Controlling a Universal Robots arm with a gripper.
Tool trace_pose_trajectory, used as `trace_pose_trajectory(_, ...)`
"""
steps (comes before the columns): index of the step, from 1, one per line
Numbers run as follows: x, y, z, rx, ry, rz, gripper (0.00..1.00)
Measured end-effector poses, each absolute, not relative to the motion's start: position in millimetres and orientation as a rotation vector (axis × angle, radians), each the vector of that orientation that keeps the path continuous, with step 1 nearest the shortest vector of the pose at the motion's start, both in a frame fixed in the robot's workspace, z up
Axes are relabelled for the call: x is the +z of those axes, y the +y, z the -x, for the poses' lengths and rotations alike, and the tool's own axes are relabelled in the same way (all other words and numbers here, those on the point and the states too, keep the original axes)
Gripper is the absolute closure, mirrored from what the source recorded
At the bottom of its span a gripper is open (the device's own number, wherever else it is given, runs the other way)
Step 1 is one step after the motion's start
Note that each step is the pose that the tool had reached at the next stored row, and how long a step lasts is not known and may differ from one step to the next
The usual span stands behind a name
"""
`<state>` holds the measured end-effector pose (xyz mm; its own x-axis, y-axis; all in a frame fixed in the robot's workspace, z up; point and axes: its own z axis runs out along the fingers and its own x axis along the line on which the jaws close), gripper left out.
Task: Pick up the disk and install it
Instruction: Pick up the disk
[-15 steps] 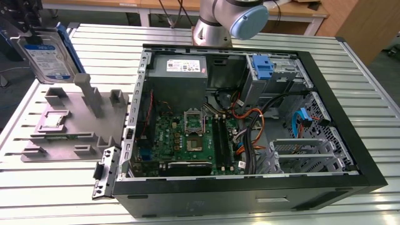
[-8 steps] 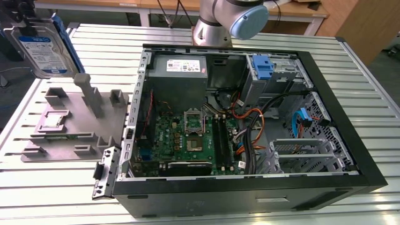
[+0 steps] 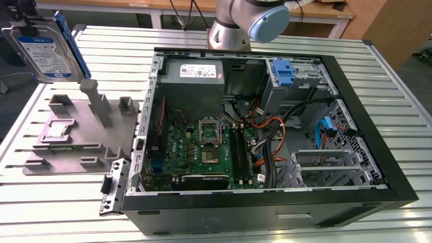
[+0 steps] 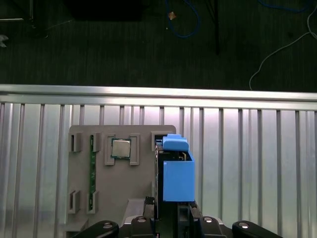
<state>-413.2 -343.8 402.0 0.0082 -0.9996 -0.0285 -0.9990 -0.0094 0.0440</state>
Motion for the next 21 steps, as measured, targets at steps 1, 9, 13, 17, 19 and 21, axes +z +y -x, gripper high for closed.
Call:
trace_pose_trajectory(1,402.0,-343.8,413.2,-0.080,-2.203,-2.222,0.65)
trace_pose_trajectory(9,403.9,-343.8,413.2,-0.080,-2.203,-2.222,0.65)
trace_pose_trajectory(13,411.9,-343.8,413.2,-0.080,-2.203,-2.223,0.65)
trace_pose_trajectory(17,422.6,-343.8,413.2,-0.081,-2.203,-2.223,0.65)
trace_pose_trajectory(19,427.6,-343.8,413.2,-0.081,-2.203,-2.223,0.65)
trace_pose_trajectory(21,433.0,-343.8,413.2,-0.081,-2.203,-2.223,0.65)
